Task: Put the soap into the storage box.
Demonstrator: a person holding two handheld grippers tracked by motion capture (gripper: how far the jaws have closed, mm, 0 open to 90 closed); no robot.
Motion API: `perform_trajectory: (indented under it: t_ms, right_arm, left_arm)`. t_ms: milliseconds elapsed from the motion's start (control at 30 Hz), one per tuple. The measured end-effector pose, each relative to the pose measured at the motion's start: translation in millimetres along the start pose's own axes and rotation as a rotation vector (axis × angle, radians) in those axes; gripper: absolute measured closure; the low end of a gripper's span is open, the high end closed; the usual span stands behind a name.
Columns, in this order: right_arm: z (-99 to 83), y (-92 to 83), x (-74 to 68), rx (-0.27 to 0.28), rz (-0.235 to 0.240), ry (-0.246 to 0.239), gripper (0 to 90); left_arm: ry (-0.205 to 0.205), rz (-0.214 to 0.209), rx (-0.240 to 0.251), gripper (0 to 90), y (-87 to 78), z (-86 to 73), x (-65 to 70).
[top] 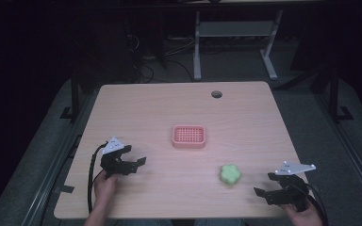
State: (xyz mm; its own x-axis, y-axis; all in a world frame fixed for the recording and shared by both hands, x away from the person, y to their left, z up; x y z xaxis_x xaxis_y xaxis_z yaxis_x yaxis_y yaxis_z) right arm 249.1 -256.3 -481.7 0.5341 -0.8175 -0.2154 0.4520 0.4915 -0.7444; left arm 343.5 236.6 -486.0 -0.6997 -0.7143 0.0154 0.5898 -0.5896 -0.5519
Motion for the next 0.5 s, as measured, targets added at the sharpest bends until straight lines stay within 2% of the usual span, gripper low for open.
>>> perform_trajectory:
  t_ms: [267, 500]
  right_arm:
    - [14.0, 3.4, -5.5, -0.047, 0.014, -0.037, 17.7]
    - [31.6, 8.2, -20.4, -0.127, 0.031, -0.105, 17.1]
  left_arm:
    - [0.001, 0.001, -0.001, 14.3, 0.1, 0.1, 0.1]
    - [-0.001, -0.002, 0.004, 14.3, 0.0, -0.1, -0.2]
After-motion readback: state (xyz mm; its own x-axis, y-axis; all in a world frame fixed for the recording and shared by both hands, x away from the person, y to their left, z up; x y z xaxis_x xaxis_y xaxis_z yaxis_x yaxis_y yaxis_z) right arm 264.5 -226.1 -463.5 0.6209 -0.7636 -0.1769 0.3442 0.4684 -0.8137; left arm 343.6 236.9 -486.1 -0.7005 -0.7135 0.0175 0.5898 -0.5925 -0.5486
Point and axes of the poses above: each handheld gripper's, and its own axes: y roughly forward along the jaws, z roughly out of its top, x roughly to its right, the point moved 4 cm from there along y, roughly forward along the jaws, and after that the axes turned 7 degrees about y, right-handed, at the moved point
